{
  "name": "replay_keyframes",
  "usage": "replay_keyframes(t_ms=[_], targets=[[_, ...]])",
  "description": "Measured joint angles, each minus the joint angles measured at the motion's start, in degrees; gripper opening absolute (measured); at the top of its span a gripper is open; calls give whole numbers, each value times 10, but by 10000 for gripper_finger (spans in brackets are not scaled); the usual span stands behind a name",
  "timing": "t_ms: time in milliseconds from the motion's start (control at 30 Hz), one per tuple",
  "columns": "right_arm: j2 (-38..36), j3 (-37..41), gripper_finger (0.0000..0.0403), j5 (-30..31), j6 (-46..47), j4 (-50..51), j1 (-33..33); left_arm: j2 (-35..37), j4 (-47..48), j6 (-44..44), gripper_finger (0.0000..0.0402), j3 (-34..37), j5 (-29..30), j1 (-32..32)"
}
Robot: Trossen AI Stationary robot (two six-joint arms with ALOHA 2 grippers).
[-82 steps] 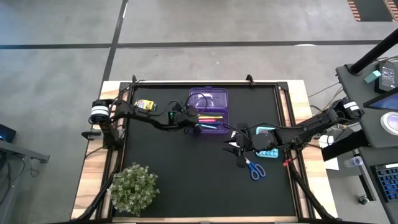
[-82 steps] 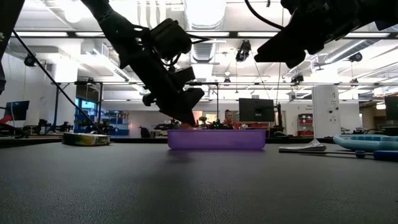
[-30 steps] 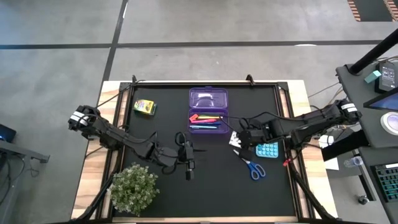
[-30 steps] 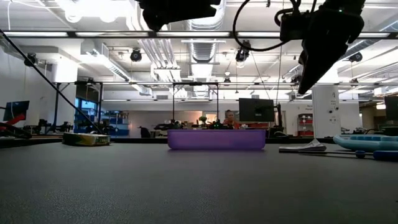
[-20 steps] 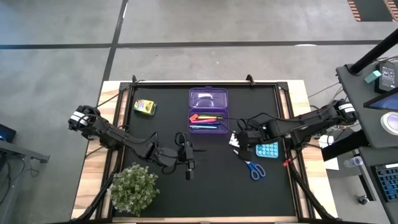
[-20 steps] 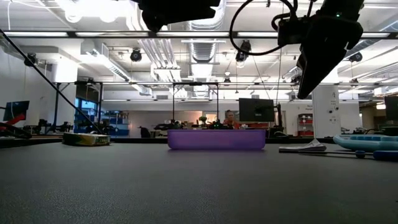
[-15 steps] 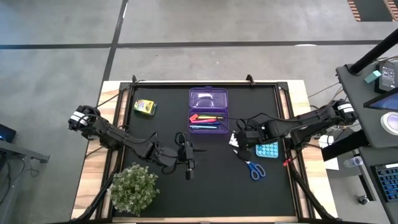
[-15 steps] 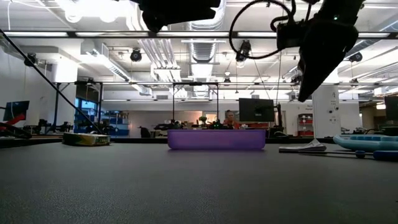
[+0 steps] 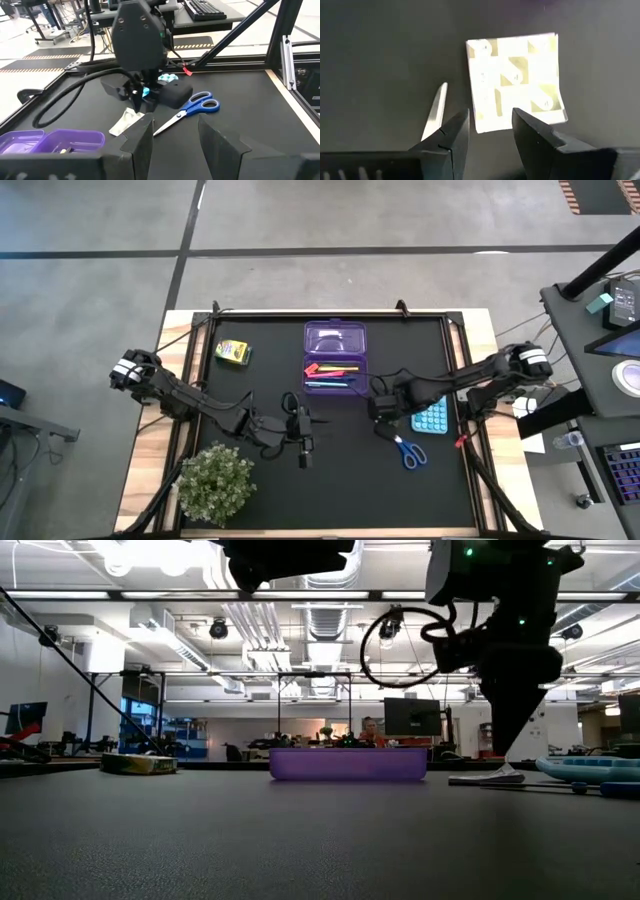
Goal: Pack school essentials
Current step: Put the white notepad into the purple box
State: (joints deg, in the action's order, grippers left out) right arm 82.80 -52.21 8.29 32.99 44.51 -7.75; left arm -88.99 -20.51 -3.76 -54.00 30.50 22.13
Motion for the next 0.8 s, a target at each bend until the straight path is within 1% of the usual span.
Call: replay_keyframes(t_ms=[233, 333, 500, 800], targets=[[3, 1, 142, -3, 9, -24, 18, 0, 0, 1, 138, 0, 2, 0], [6, 1, 155, -2, 6, -44, 19, 0, 0, 1, 138, 0, 17, 0], [13, 1, 179, -2, 2, -59, 20, 0, 0, 0, 138, 0, 18, 0], [15, 2, 180, -2, 1, -57, 21, 0, 0, -1, 138, 0, 18, 0]])
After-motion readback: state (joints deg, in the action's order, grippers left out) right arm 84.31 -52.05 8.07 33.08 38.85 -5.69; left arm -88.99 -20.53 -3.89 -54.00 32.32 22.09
